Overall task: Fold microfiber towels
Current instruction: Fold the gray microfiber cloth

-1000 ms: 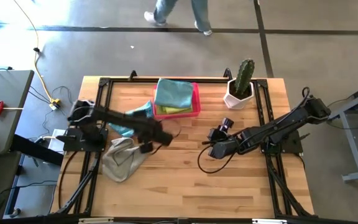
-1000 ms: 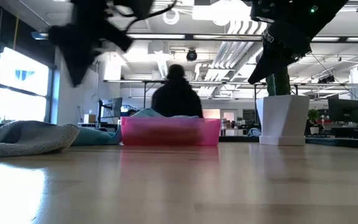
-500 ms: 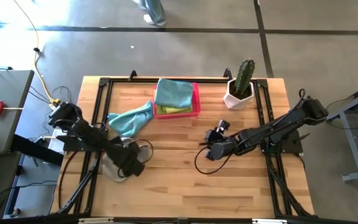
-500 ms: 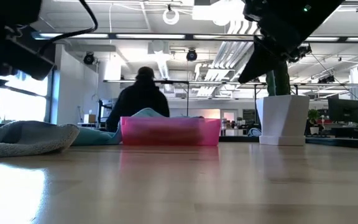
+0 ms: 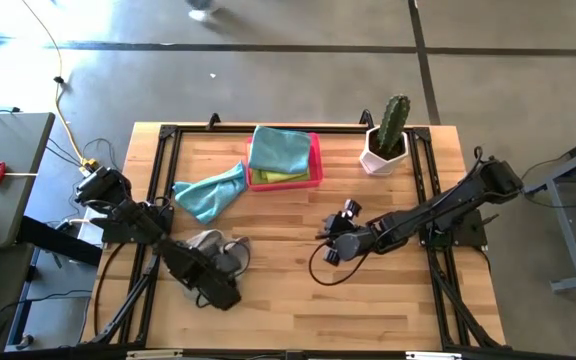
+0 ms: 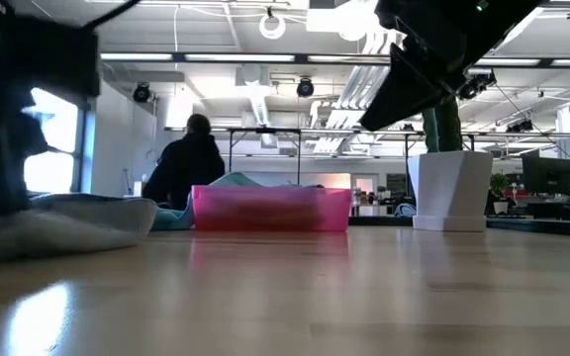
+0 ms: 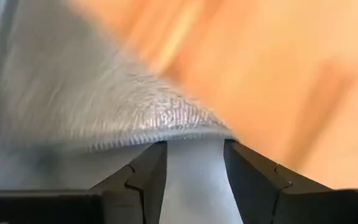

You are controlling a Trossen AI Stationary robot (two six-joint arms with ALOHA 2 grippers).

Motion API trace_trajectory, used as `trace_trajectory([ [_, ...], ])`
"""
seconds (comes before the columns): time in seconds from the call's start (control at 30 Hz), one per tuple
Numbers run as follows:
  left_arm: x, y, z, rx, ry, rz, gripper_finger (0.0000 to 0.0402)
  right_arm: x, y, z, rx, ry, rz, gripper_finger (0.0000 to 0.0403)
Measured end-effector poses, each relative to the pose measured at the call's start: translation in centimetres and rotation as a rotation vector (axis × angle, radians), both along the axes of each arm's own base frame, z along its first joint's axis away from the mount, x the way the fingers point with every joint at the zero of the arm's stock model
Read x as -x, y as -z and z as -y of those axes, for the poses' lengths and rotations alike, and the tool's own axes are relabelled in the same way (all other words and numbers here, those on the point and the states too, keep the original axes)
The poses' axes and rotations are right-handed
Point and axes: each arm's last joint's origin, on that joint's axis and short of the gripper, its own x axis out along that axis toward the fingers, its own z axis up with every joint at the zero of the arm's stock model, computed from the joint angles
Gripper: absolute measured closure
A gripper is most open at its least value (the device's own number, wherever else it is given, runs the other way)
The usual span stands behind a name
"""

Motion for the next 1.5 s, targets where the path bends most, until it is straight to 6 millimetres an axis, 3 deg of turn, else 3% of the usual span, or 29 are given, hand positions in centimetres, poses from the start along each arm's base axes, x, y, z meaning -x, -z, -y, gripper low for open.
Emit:
trace_trajectory([
  [0.13, -1.9, -1.1, 0.9, -0.001, 0.078, 0.244, 0.0252, -0.5, 0.2, -0.6, -0.011, -0.033, 0.03, 0.0247],
  [0.3, -3.2, -3.0, 1.9, -0.042, 0.166, 0.374, 0.0252, -1.9, 0.8, -1.8, 0.008, -0.134, 0.099, 0.0247],
  [0.67, -1.1, -3.1, 4.6, 0.026, 0.18, 0.337, 0.0252, -9.0, 3.6, -4.4, 0.092, -0.249, 0.494, 0.0247],
  [0.9, 1.4, -2.8, 7.0, 0.106, 0.174, 0.294, 0.0252, -14.8, 5.0, -4.6, 0.092, -0.277, 0.362, 0.0247],
  [1.13, 3.7, -2.5, 8.7, 0.163, 0.135, 0.26, 0.0252, -18.8, 6.4, -3.7, 0.033, -0.274, 0.26, 0.0247],
  [1.37, 4.8, -2.3, 9.2, 0.164, 0.115, 0.233, 0.0252, -20.7, 8.4, -3.5, -0.002, -0.322, 0.242, 0.0247],
  [1.5, 5.0, -2.2, 9.2, 0.152, 0.12, 0.221, 0.0252, -20.7, 9.8, -3.4, -0.007, -0.334, 0.196, 0.0247],
])
